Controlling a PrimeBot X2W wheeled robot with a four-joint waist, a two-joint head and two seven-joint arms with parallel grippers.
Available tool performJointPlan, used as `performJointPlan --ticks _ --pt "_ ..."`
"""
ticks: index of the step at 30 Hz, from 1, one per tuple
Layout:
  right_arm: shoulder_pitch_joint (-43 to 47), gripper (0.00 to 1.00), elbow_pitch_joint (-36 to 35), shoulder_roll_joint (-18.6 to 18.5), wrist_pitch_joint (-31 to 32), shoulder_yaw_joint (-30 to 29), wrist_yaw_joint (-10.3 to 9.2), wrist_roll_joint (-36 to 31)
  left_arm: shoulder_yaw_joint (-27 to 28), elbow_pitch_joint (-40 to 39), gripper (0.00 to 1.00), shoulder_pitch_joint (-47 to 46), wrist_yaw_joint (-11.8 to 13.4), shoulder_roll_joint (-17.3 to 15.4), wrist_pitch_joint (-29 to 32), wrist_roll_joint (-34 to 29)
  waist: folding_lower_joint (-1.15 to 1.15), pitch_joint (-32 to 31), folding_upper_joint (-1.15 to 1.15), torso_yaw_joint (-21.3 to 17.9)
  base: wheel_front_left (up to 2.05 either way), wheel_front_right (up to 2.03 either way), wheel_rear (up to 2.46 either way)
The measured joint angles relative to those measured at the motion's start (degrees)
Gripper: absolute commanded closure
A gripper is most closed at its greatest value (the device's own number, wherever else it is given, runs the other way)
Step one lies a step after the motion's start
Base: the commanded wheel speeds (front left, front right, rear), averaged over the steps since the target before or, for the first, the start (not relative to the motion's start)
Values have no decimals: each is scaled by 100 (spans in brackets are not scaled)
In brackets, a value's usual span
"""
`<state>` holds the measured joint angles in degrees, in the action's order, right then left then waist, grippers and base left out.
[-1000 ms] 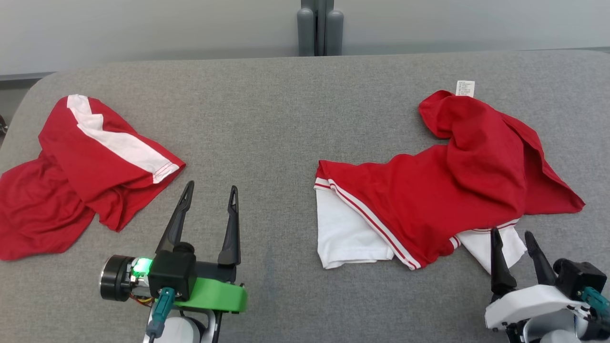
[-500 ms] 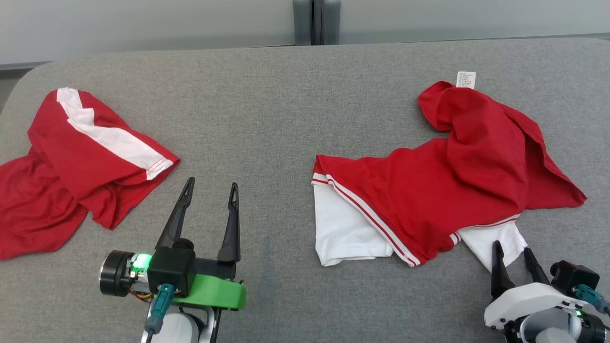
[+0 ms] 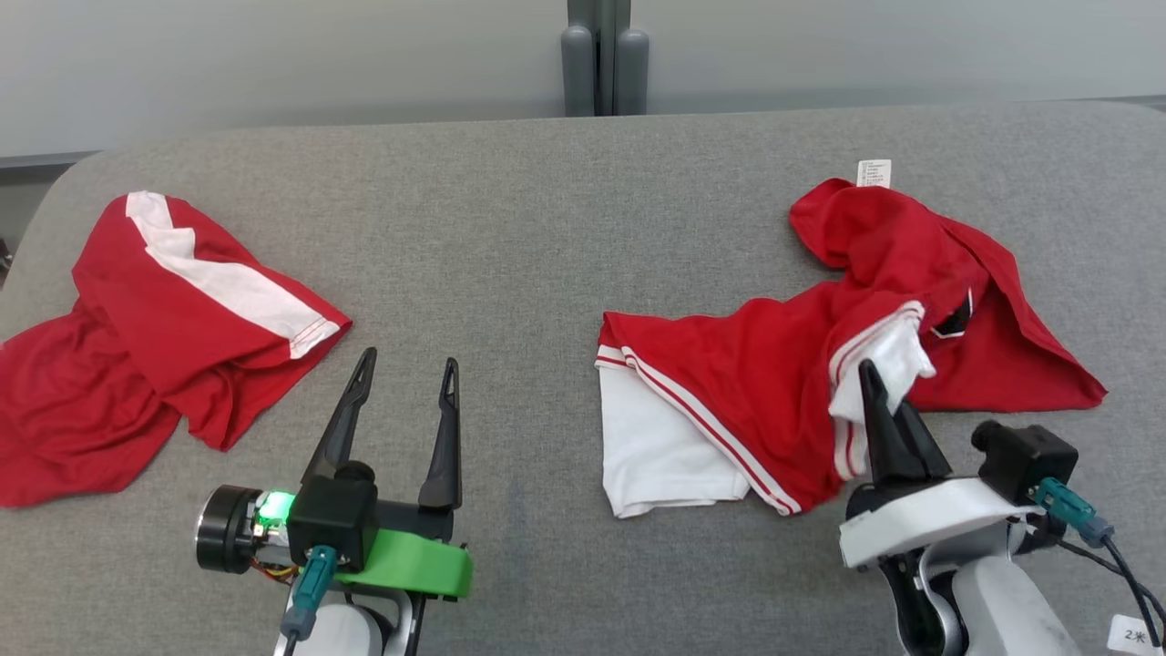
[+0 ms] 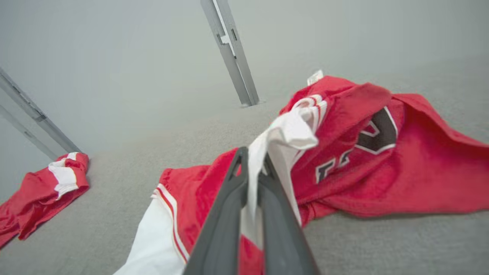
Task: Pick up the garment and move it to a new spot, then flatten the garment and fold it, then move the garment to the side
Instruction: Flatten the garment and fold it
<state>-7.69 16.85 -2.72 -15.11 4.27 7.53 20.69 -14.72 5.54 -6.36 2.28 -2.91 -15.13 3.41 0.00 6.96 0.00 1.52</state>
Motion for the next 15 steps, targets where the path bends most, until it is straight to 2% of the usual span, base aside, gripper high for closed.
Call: performJointPlan --ticks 4,7,12,15 --pt "-109 100 -731 -12 -1 292 -1 -103 -116 2 0 43 7 2 0 76 0 -81 0 64 0 0 0" --pt "-372 100 -884 -5 -1 424 -1 -138 -248 -16 0 38 57 3 0 180 0 -93 0 176 0 0 0" --pt "-1395 100 -633 -15 66 665 -1 -208 -478 -49 0 -3 124 3 0 312 0 -34 0 431 0 0 0" --pt "-2172 100 -328 -94 196 573 1 -341 -724 -36 0 -100 126 4 0 371 0 55 0 630 0 0 0"
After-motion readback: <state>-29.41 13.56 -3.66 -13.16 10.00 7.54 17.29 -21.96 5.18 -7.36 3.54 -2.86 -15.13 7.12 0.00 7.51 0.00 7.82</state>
